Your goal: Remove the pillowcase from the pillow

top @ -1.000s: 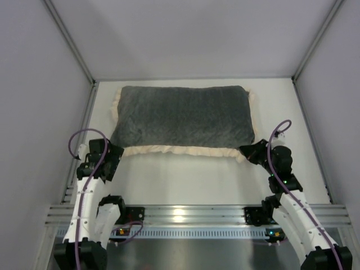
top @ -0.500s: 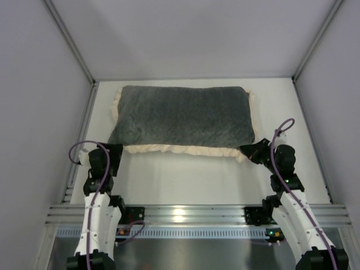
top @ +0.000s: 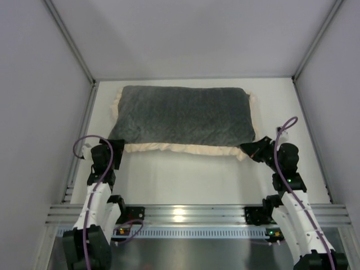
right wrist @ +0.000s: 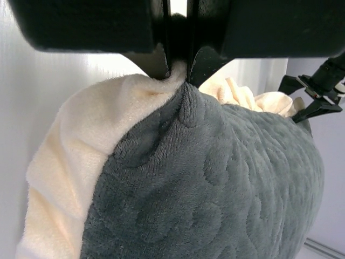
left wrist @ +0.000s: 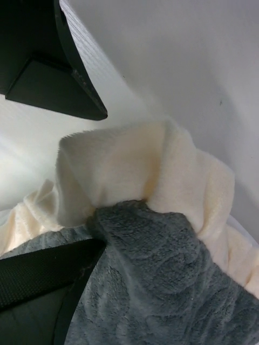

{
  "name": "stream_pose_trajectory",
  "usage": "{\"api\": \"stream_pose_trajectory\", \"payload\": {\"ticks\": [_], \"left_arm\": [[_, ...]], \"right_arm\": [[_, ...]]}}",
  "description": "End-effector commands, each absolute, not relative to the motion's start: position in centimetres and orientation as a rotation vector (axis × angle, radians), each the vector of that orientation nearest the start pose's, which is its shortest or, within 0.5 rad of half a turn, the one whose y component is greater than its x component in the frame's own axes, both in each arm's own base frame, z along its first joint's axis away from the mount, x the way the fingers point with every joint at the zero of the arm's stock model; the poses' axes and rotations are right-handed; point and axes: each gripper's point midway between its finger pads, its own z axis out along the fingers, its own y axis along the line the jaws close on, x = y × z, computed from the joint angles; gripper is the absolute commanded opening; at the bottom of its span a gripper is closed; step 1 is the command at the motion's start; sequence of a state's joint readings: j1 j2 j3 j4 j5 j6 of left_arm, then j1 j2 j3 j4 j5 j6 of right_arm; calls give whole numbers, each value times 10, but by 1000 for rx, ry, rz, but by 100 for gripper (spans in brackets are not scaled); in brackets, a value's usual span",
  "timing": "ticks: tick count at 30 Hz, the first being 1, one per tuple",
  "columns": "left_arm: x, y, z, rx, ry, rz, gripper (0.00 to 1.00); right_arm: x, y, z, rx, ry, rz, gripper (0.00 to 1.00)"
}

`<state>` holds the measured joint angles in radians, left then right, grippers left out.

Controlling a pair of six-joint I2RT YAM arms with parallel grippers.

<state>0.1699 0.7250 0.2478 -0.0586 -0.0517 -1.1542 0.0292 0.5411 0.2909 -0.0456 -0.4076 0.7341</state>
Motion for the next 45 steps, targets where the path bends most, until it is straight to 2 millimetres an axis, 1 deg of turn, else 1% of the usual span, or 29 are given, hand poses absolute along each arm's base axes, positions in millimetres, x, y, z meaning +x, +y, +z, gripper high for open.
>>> {"api": "stream_pose_trajectory", "payload": {"ticks": [1, 2, 5, 6, 10, 11, 12, 13, 15, 16, 18, 19, 21, 23, 24, 25, 27, 28, 31, 32, 33, 35, 36, 37, 39, 41, 42, 44, 45], "left_arm": [[304, 26, 125, -1252, 1555, -589, 88], [306, 27, 128, -1247, 1549, -589, 81], [315, 31, 140, -1222, 1538, -588, 30], [317, 34, 142, -1229, 1541, -582, 0], [321, 36, 164, -1194, 1520, -592, 0], [321, 30, 183, -1151, 1509, -634, 0], [317, 24, 186, -1143, 1532, -654, 0], [313, 19, 195, -1120, 1534, -681, 0], [299, 3, 231, -1016, 1509, -758, 0], [290, -3, 236, -1001, 1532, -770, 0], [269, -16, 265, -898, 1524, -797, 0], [258, -22, 283, -864, 1522, -811, 0], [233, -37, 328, -736, 1478, -852, 0], [213, -47, 349, -680, 1481, -872, 0], [204, -54, 363, -638, 1482, -887, 0], [187, -60, 393, -588, 1447, -891, 0], [168, -62, 424, -555, 1409, -878, 0], [149, -65, 455, -509, 1367, -865, 0], [135, -65, 497, -473, 1338, -831, 0], [138, -65, 494, -491, 1373, -829, 0], [145, -68, 492, -484, 1401, -847, 0], [183, -65, 464, -561, 1517, -873, 0], [197, -64, 450, -600, 1566, -887, 0], [220, -61, 431, -647, 1637, -889, 0], [252, -51, 393, -722, 1710, -854, 0], [287, -44, 356, -791, 1774, -846, 0], [303, -43, 338, -805, 1792, -863, 0], [333, -44, 304, -866, 1858, -882, 0], [343, -43, 291, -885, 1875, -862, 0]], "right_arm": [[257, 101, 193, 320, 1797, 907, 0], [257, 101, 193, 320, 1798, 906, 0], [258, 101, 189, 316, 1813, 899, 0], [258, 101, 189, 314, 1815, 897, 0], [256, 104, 193, 303, 1818, 913, 0], [254, 104, 194, 304, 1822, 912, 0], [252, 103, 197, 306, 1823, 910, 0], [250, 101, 211, 291, 1790, 895, 0], [242, 99, 215, 301, 1814, 869, 0], [237, 95, 239, 271, 1757, 837, 0], [224, 91, 254, 268, 1749, 804, 0], [213, 87, 286, 237, 1672, 780, 0], [191, 87, 329, 197, 1597, 779, 0], [176, 88, 357, 170, 1549, 782, 0], [160, 88, 384, 150, 1500, 785, 0], [152, 88, 397, 141, 1475, 787, 0], [130, 89, 428, 121, 1429, 798, 0], [130, 89, 433, 133, 1446, 801, 0], [122, 87, 454, 176, 1442, 814, 0], [121, 86, 462, 188, 1426, 817, 0], [135, 82, 461, 242, 1449, 818, 0], [157, 83, 453, 274, 1513, 823, 0], [187, 84, 434, 309, 1602, 823, 0], [204, 84, 433, 307, 1596, 821, 0], [254, 80, 392, 364, 1690, 787, 0], [286, 79, 374, 371, 1725, 761, 0], [309, 79, 354, 377, 1783, 747, 0], [336, 78, 347, 354, 1763, 734, 0], [357, 74, 329, 364, 1801, 694, 8]]}}
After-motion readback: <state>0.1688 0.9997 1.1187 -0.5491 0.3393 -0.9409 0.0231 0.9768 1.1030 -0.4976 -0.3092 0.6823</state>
